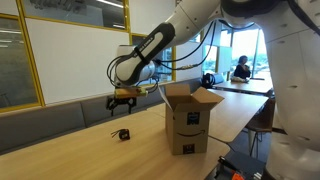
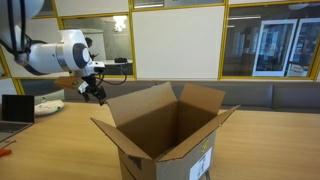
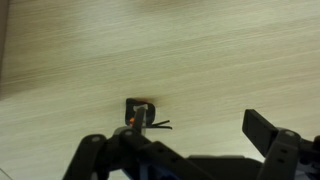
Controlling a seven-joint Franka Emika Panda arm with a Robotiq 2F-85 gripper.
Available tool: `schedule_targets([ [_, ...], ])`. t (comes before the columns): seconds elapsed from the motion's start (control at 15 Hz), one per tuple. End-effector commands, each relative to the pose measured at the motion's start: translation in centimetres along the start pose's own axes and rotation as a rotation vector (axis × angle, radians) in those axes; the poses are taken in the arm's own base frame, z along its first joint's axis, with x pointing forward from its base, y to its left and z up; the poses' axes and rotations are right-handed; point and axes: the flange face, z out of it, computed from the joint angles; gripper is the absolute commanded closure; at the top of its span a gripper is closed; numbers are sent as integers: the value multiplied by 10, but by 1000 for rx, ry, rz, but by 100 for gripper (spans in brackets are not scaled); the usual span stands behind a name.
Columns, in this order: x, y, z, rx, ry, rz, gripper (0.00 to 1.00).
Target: Put the measuring tape, turnip plushie and the rope in the box respectively then move the box to the right, then put the black object in the box
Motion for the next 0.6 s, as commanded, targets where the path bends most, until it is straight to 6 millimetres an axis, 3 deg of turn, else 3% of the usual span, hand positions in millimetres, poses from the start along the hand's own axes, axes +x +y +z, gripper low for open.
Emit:
schedule_targets([
  [0.0, 10, -9, 54, -5, 18, -31, 0],
  [0.27, 15, -8, 114, -36, 0, -47, 0],
  [0.53, 35, -12, 152, -66, 5, -44, 0],
])
